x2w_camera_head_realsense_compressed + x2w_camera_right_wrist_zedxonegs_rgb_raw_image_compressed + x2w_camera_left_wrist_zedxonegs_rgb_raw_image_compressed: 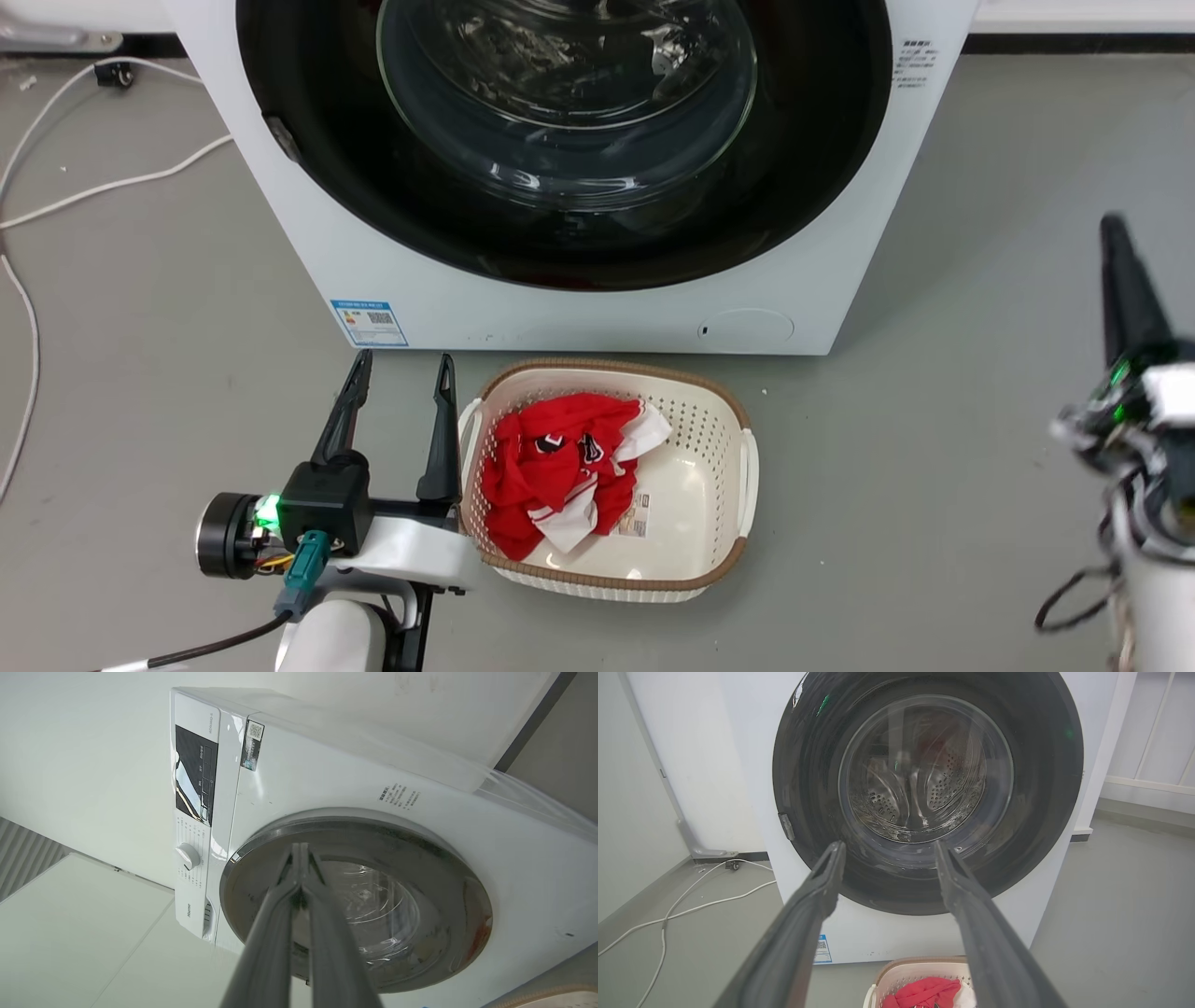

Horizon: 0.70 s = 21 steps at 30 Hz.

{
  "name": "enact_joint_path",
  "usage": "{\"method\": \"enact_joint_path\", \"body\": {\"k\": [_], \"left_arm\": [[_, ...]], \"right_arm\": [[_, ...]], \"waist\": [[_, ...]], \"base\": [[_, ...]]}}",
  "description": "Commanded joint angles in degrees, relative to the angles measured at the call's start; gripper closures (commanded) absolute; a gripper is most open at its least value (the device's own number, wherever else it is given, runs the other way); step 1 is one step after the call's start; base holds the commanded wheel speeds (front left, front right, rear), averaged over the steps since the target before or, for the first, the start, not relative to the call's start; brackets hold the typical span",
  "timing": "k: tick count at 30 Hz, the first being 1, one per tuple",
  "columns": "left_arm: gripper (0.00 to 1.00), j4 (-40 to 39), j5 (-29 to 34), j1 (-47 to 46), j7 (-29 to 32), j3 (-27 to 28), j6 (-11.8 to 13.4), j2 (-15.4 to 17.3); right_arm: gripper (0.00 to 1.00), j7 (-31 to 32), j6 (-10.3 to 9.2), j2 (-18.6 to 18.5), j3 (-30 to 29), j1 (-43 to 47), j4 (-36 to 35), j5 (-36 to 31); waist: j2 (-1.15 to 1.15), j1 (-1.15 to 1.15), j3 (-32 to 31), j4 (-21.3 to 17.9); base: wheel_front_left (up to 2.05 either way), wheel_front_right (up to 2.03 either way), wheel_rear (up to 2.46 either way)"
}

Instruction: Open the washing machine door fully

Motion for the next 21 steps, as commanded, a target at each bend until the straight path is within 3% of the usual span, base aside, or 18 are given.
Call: {"method": "enact_joint_path", "body": {"k": [1,9,16,21], "left_arm": [[0.0,-0.18,-0.18,-0.59,-0.15,0.02,0.37,-0.04],[0.0,-0.81,-0.58,-2.65,-0.15,-1.0,1.29,-0.05],[0.0,-1.5,-0.61,-3.98,-0.15,-1.81,1.95,-0.05],[0.0,-2.25,-0.62,-5.32,-0.15,-2.56,2.42,-0.05]], "right_arm": [[1.0,1.04,0.0,-0.95,-0.51,-2.49,0.76,0.96],[1.0,9.89,0.0,-7.36,-1.11,-19.52,10.18,3.47],[1.0,16.63,0.0,-12.26,2.05,-35.33,20.92,-2.42],[1.0,22.02,0.0,-13.76,4.97,-46.17,28.83,-8.07]], "waist": [[0.0,0.0,0.76,0.21],[0.0,0.0,3.94,1.31],[0.0,0.0,6.54,2.15],[0.0,0.0,9.04,2.82]], "base": [[0.0,0.0,0.0],[0.0,0.0,0.0],[0.0,0.0,0.0],[0.0,0.0,0.0]]}}
